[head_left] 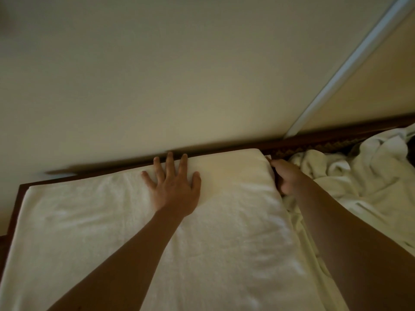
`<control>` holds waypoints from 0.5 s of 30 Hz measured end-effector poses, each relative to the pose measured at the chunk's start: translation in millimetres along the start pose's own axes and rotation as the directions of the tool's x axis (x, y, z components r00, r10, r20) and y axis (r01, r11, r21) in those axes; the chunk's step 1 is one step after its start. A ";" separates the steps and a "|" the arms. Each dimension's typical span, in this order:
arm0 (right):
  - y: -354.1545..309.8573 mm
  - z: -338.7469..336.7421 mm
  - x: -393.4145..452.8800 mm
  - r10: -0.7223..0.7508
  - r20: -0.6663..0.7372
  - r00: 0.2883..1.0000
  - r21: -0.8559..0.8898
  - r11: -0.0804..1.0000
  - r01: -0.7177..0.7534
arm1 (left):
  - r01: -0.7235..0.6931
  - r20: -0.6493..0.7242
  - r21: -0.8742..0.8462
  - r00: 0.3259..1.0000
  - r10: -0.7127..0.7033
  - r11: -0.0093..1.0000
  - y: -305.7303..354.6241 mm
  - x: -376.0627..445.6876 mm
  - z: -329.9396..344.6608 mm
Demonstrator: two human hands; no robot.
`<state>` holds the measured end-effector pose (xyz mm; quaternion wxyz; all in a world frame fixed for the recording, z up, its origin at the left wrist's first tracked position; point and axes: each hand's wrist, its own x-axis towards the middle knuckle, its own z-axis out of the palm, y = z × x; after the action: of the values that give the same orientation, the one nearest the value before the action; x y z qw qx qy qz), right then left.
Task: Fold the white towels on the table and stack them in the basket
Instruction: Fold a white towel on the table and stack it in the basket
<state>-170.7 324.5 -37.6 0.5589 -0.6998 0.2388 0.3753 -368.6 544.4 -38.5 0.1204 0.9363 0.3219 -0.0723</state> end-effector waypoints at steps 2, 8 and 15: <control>0.3 -1.9 -0.6 0.015 0.007 1.000 -0.001 1.000 -0.015 | 0.001 -0.004 -0.002 1.000 -0.002 1.000 0.6 -0.5 -0.1; -1.8 -13.1 -3.0 0.061 0.111 0.992 0.028 0.998 -0.064 | 0.004 -0.011 0.011 1.000 -0.004 1.000 1.1 -0.5 -0.3; -5.0 -29.3 -9.3 -0.085 0.125 0.989 0.245 0.968 0.052 | 0.006 -0.013 0.004 1.000 -0.006 1.000 -0.9 -0.1 -0.5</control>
<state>-165.0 296.8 -24.4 0.6671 -0.6078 0.2201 0.3702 -369.2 545.2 -38.1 0.1162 0.9361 0.3252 -0.0672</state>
